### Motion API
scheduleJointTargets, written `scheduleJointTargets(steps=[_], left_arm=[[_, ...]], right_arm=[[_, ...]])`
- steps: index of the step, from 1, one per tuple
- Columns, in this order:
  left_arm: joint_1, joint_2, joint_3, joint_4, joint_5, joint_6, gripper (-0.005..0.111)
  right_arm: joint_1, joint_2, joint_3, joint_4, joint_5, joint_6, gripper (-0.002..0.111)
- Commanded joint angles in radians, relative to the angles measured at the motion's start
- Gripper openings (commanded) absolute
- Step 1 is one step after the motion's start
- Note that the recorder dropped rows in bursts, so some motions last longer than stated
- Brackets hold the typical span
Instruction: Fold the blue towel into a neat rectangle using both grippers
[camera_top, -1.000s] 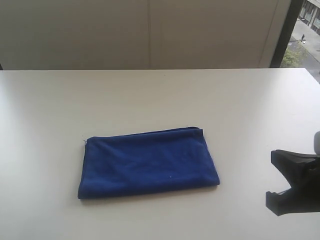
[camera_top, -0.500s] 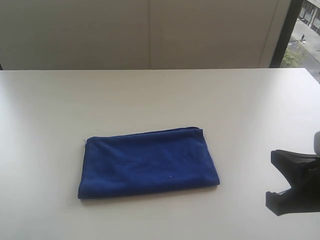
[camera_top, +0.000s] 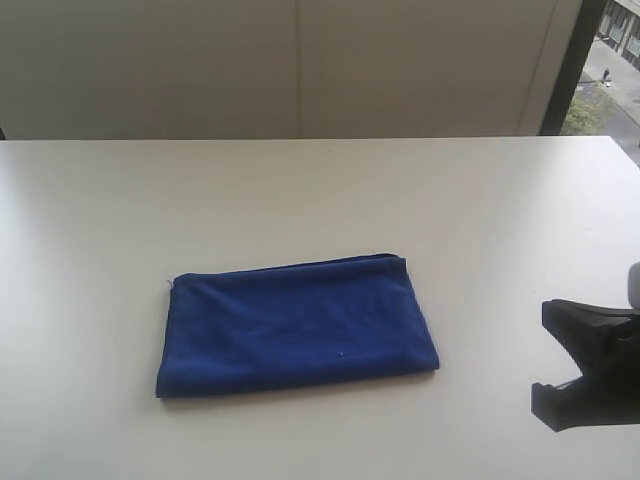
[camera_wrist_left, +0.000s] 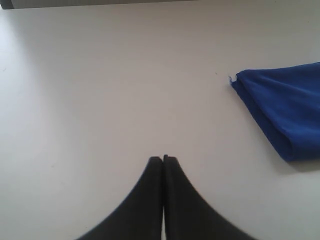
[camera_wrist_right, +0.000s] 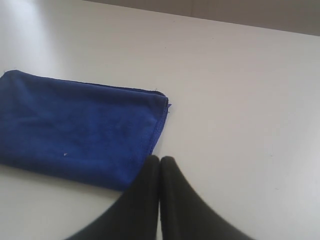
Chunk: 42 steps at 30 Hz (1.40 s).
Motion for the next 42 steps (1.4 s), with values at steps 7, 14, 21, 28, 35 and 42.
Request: scheduleJointTargets(steps=[7, 14, 21, 28, 35, 42], left_arm=[[0.0, -0.004, 0.005, -0.005, -0.009, 0.0, 0.0], [0.0, -0.004, 0.005, -0.005, -0.009, 0.0, 0.0], [0.0, -0.004, 0.005, -0.005, -0.009, 0.0, 0.0], [0.0, -0.004, 0.005, -0.005, -0.009, 0.0, 0.0], [0.0, -0.004, 0.005, -0.005, -0.009, 0.0, 0.0], [0.0, -0.004, 0.005, -0.005, -0.009, 0.0, 0.0]], right_arm=[[-0.006, -0.01, 0.006, -0.002, -0.011, 0.005, 0.0], [-0.006, -0.01, 0.006, -0.002, -0.011, 0.005, 0.0], [-0.006, -0.01, 0.006, -0.002, -0.011, 0.005, 0.0], [-0.006, -0.046, 0.014, -0.002, 0.003, 0.005, 0.0], [-0.031, -0.26, 0.014, -0.002, 0.248, 0.003, 0.0], [-0.23, -0.547, 0.014, 0.003, 0.348, 0.031, 0.0]])
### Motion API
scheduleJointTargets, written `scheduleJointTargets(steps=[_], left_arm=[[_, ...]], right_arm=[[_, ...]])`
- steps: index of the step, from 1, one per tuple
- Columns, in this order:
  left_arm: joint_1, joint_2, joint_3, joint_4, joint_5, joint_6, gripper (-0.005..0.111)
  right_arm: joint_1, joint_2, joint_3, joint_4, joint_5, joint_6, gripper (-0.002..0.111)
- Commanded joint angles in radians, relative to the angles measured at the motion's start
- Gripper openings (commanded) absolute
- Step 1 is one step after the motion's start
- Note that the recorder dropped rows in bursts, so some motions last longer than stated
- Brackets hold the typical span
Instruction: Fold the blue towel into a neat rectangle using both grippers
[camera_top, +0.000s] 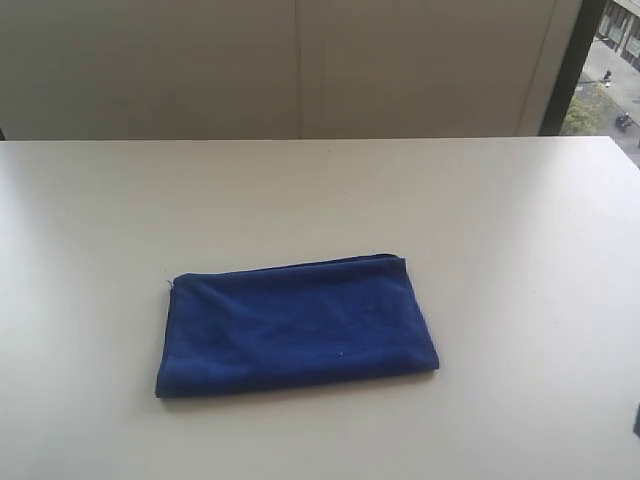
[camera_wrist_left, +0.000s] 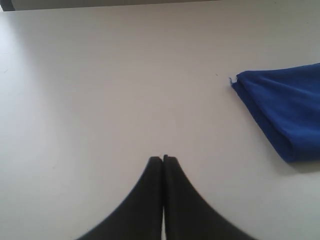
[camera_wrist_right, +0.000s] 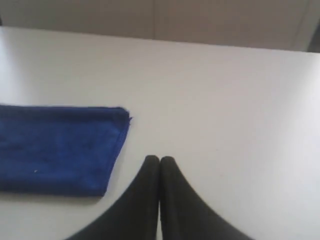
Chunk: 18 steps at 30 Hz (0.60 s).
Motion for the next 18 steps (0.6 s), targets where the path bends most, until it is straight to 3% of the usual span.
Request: scheduleJointTargets(steps=[1, 6, 18], left_arm=[[0.0, -0.004, 0.005, -0.007, -0.005, 0.0, 0.0], [0.0, -0.004, 0.005, -0.007, -0.005, 0.0, 0.0], [0.0, -0.004, 0.005, -0.005, -0.005, 0.0, 0.0]], right_arm=[[-0.154, -0.168, 0.002, 0.0, 0.062, 0.017, 0.0], [-0.288, -0.308, 0.002, -0.002, 0.161, 0.017, 0.0], [-0.295, -0.341, 0.023, -0.01, 0.241, -0.014, 0.0]])
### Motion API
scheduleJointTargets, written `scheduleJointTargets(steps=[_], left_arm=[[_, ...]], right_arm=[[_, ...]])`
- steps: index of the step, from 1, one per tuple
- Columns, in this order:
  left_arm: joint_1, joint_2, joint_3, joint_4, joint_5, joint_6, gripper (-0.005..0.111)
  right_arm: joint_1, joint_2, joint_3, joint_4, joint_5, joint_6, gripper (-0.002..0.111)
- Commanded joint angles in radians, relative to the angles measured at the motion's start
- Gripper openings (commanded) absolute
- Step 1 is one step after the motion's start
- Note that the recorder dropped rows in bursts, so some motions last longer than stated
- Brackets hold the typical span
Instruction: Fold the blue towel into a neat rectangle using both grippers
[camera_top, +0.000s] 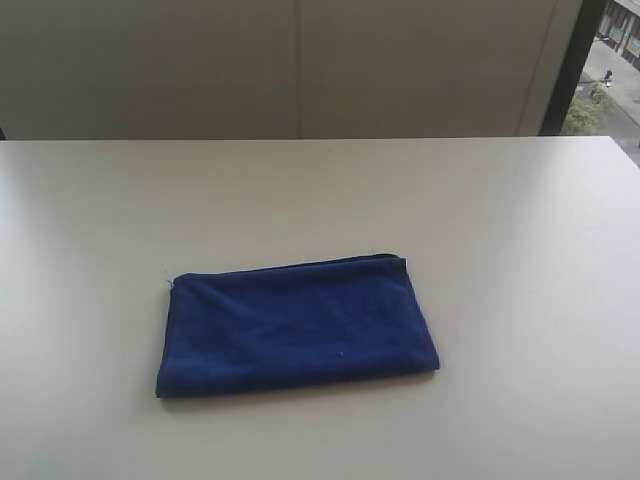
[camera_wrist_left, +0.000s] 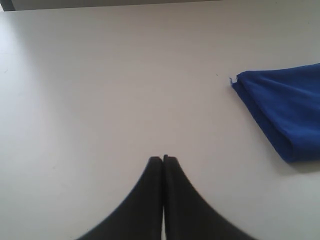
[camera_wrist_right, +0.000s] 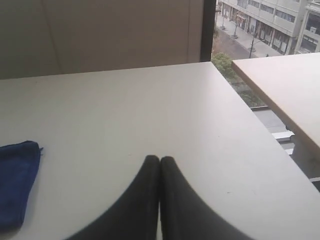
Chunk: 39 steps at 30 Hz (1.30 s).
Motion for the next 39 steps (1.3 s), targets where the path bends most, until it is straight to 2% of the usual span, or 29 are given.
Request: scheduleJointTargets(steps=[1, 6, 10, 15, 18, 39], left_arm=[[0.0, -0.004, 0.005, -0.005, -0.005, 0.0, 0.0], [0.0, -0.004, 0.005, -0.005, -0.005, 0.0, 0.0], [0.0, -0.004, 0.005, -0.005, -0.005, 0.0, 0.0], [0.0, -0.004, 0.005, -0.005, -0.005, 0.0, 0.0], [0.0, -0.004, 0.005, -0.005, -0.005, 0.0, 0.0], [0.0, -0.004, 0.005, -0.005, -0.005, 0.0, 0.0]], right_arm=[[-0.004, -0.007, 0.059, -0.01, -0.072, -0.022, 0.0], [-0.004, -0.007, 0.172, -0.002, -0.115, -0.019, 0.0], [0.0, -0.007, 0.188, 0.042, -0.164, -0.016, 0.0], [0.1, -0.007, 0.188, 0.038, -0.166, -0.028, 0.0], [0.127, -0.007, 0.188, 0.038, -0.16, -0.05, 0.0], [0.119, -0.007, 0.188, 0.117, -0.16, -0.184, 0.0]])
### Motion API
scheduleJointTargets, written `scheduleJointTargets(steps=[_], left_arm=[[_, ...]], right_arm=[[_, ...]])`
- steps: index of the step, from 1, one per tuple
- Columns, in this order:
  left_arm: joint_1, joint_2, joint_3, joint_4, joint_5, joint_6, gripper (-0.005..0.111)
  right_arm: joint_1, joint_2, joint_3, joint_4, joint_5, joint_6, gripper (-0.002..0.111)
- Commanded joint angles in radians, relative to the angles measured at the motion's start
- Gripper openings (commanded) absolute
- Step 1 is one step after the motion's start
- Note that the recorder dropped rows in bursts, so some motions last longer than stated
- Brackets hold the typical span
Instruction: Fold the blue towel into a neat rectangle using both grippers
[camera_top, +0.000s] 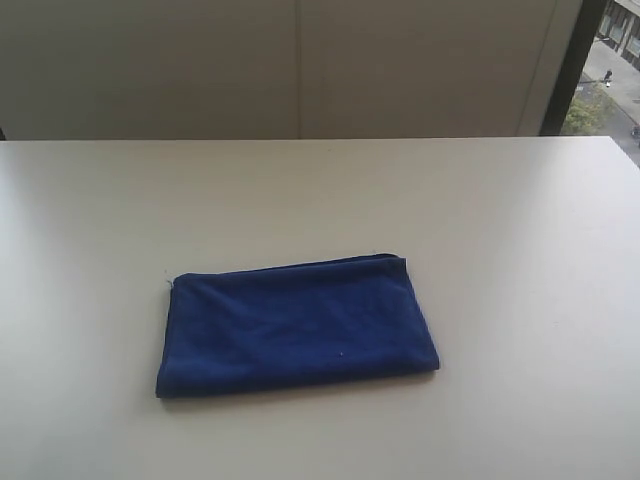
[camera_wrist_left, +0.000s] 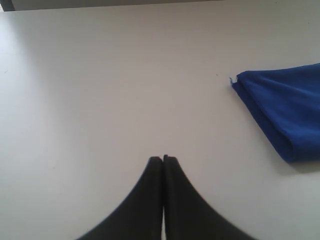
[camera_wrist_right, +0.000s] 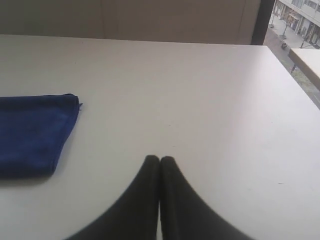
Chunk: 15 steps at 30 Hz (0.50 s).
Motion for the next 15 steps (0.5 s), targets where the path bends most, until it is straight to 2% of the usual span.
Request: scheduleJointTargets(steps=[1, 7, 15], left_arm=[[0.0, -0.004, 0.005, -0.007, -0.005, 0.0, 0.0], [0.0, -0.004, 0.005, -0.007, -0.005, 0.0, 0.0], [0.0, -0.004, 0.005, -0.007, -0.005, 0.0, 0.0]], right_arm=[[-0.01, -0.005, 0.004, 0.016, -0.01, -0.018, 0.0], [-0.087, -0.005, 0.004, 0.016, -0.003, -0.018, 0.0], [-0.089, -0.005, 0.004, 0.021, 0.0, 0.024, 0.0]])
